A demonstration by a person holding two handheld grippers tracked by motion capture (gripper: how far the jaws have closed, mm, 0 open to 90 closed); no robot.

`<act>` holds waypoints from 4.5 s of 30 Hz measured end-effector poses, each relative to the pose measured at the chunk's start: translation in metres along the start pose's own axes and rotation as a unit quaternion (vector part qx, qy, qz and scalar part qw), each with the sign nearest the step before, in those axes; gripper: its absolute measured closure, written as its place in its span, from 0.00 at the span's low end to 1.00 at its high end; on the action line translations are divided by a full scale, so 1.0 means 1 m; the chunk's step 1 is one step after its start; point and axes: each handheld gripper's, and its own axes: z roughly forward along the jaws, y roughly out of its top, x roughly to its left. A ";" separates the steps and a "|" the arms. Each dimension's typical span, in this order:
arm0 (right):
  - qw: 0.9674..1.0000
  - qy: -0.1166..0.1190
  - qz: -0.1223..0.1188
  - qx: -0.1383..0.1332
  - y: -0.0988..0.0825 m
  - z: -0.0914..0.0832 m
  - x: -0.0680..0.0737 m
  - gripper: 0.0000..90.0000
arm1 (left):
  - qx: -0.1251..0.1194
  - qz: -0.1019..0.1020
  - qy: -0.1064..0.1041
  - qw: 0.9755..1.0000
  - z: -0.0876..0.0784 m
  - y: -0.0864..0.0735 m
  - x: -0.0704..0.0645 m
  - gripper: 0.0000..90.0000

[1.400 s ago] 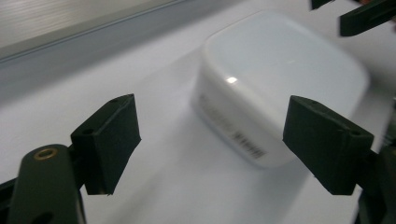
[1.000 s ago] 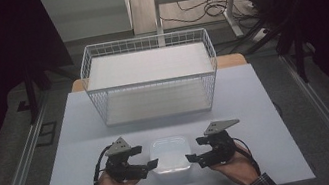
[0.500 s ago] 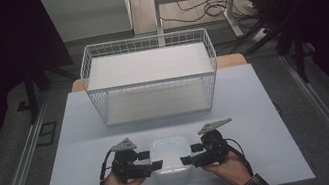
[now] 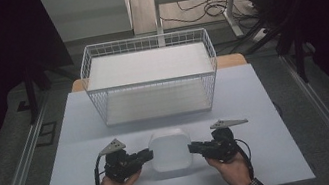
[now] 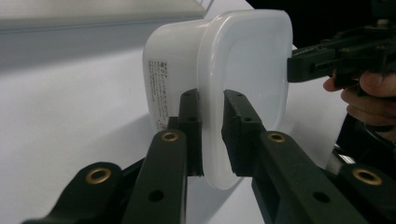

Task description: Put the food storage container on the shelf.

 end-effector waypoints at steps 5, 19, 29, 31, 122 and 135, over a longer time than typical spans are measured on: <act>0.999 -0.011 -0.025 -0.018 0.004 -0.001 0.007 0.87 | -0.010 0.004 0.006 1.000 -0.001 0.003 0.000 0.87; 0.996 -0.008 -0.060 -0.058 0.048 -0.005 0.009 0.87 | -0.042 0.040 0.033 0.998 -0.015 0.052 -0.002 0.87; 0.995 -0.011 -0.067 -0.069 0.077 0.004 0.002 0.87 | -0.052 0.038 0.042 0.997 -0.009 0.075 0.015 0.87; 0.995 -0.015 -0.066 -0.069 0.080 0.011 -0.004 0.87 | -0.051 0.034 0.045 0.997 -0.003 0.078 0.022 0.87; 0.979 -0.058 -0.192 0.025 0.069 0.123 -0.016 0.98 | -0.037 0.124 0.114 0.985 -0.047 -0.050 0.021 0.03; 0.976 -0.087 -0.199 0.013 0.088 0.134 -0.026 0.98 | -0.030 0.124 0.095 0.987 -0.043 -0.050 0.021 0.03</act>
